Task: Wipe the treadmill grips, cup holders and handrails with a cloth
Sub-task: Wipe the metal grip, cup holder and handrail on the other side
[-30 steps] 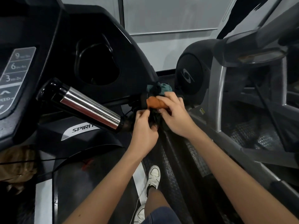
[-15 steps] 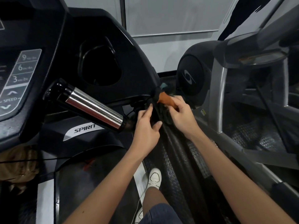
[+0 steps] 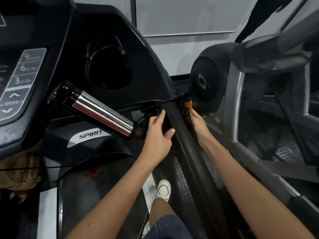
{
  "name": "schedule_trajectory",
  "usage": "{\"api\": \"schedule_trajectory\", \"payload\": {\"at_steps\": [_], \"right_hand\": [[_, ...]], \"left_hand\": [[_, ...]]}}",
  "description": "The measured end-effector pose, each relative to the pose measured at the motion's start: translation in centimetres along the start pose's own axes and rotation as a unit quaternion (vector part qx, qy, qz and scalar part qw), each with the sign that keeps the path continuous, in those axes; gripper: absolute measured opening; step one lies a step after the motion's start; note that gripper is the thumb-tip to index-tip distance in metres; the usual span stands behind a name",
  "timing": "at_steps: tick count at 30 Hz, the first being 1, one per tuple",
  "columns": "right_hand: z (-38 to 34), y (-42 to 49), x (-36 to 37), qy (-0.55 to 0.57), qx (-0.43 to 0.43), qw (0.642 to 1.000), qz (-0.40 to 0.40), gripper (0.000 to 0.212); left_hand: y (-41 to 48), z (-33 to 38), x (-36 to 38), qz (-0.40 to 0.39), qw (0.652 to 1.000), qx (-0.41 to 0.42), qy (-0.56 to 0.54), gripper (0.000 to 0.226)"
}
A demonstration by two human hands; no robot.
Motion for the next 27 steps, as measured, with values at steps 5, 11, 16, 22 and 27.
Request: {"api": "schedule_trajectory", "payload": {"at_steps": [5, 11, 16, 22, 27], "right_hand": [[0.1, -3.2, -2.2, -0.108, -0.056, 0.992, -0.035, 0.021], [-2.8, -5.8, -0.1, -0.306, -0.233, 0.918, -0.1, 0.047], [-2.6, -1.8, 3.2, -0.355, -0.193, 0.906, -0.122, 0.041], [-2.3, -6.2, -0.1, -0.322, -0.214, 0.906, -0.175, 0.045], [-1.6, -7.1, -2.5, -0.339, -0.182, 0.913, -0.133, 0.051]], "left_hand": [[0.0, 0.1, 0.0, -0.011, 1.0, -0.002, -0.011, 0.063], [0.0, 0.3, -0.2, 0.006, 1.0, 0.008, 0.019, 0.065], [0.1, 0.6, -0.6, 0.021, 0.998, 0.02, 0.051, 0.046], [0.1, 0.3, -0.3, 0.005, 1.0, 0.017, 0.023, 0.065], [0.1, 0.2, 0.0, 0.005, 1.0, 0.007, 0.011, 0.063]]}}
Point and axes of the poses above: each hand's wrist, its own y-axis towards the middle knuckle, its own x-axis out of the palm, z = x × y, the point moved 9 cm from there along y, towards the middle knuckle, and after that the axes turned 14 degrees about y, right-handed, at the moved point
